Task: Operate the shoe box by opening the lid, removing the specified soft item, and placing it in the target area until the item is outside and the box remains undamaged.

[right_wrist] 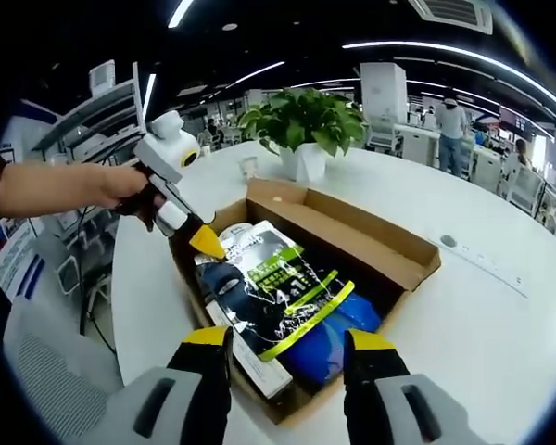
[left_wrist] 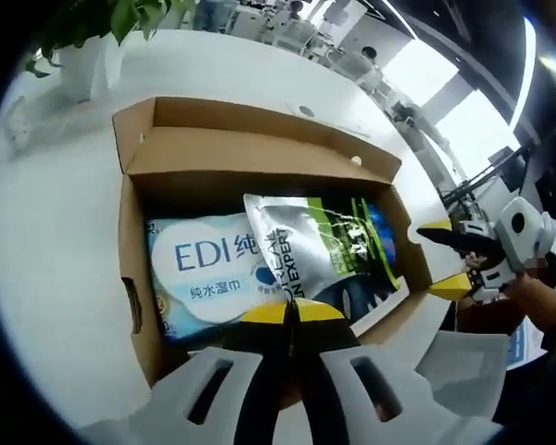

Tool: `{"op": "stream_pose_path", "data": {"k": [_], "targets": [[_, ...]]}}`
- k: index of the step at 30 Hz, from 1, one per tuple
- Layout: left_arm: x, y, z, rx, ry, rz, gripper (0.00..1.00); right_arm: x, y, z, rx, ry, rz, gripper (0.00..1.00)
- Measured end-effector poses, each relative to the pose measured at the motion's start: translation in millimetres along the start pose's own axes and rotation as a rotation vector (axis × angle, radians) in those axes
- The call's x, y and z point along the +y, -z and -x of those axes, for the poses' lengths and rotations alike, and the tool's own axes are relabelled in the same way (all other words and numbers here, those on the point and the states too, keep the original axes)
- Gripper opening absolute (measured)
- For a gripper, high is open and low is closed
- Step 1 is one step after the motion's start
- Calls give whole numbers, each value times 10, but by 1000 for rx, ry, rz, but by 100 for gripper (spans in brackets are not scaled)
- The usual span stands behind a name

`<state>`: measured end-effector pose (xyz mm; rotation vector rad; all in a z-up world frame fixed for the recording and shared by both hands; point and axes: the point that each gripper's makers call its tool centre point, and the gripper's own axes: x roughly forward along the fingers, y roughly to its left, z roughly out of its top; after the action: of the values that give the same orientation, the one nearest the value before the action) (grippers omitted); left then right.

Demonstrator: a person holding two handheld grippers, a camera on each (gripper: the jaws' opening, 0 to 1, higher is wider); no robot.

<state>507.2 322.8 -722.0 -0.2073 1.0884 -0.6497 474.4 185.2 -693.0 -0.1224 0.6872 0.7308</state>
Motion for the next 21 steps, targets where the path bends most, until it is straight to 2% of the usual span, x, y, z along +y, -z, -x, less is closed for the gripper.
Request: {"op": "stream_pose_path", "data": {"k": [10, 21], "targets": [[19, 14, -8, 1, 10, 8, 0, 65, -4, -166, 25, -29, -33, 40], [25, 34, -7, -1, 20, 23, 0, 64, 1, -314, 52, -27, -40, 39]]}}
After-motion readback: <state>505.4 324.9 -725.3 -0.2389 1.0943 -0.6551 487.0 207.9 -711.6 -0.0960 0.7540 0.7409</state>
